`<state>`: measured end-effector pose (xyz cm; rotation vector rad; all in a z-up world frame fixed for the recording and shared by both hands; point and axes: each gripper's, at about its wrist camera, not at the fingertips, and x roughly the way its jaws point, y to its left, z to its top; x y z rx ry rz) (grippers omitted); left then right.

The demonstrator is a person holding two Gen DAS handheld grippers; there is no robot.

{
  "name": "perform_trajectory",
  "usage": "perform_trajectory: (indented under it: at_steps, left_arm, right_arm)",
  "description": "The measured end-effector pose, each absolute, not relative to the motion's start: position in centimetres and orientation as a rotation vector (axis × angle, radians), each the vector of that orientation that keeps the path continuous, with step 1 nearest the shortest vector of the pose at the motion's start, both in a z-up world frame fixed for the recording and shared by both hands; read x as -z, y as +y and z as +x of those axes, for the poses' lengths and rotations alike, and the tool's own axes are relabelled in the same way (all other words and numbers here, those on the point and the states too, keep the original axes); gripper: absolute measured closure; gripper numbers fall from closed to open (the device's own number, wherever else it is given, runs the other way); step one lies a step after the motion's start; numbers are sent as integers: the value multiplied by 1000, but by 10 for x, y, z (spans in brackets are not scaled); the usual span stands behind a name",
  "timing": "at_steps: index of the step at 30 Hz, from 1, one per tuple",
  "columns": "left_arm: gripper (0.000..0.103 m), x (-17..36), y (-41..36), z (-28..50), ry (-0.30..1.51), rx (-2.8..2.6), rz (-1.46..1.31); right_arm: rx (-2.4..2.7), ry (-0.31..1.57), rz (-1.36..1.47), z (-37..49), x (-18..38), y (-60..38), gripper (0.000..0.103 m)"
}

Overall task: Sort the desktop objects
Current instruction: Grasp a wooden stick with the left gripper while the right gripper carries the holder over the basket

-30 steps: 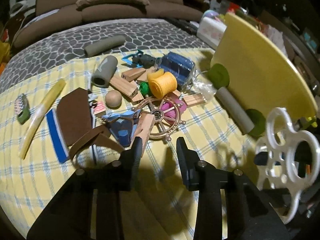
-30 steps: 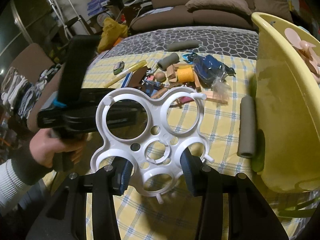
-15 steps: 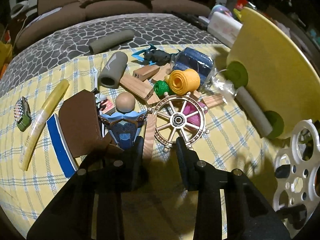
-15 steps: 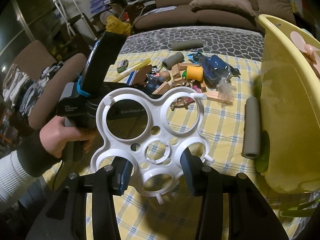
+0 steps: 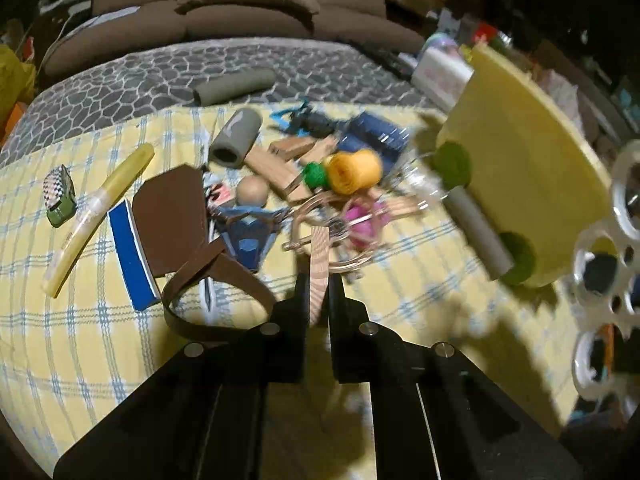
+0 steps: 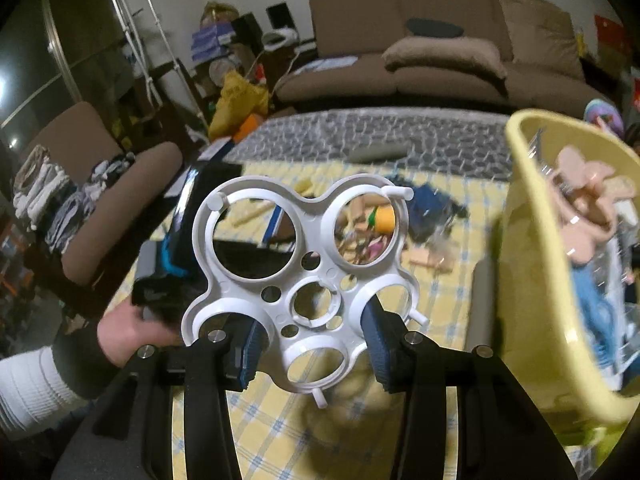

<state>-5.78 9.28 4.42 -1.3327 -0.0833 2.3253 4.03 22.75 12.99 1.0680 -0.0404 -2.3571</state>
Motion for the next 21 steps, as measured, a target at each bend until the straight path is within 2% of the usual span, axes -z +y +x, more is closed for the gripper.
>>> perform_trajectory:
  at_steps: [11,21]
  left_arm:
    - [95,-139,145,-21,-62,-2231,-1095]
    - [95,-177,195,-14,-40,-2175,-1020]
  right_arm:
    - [2546,-159,955,41,-181,290,57]
    - [2771,-78,1118,18,-175,352,56]
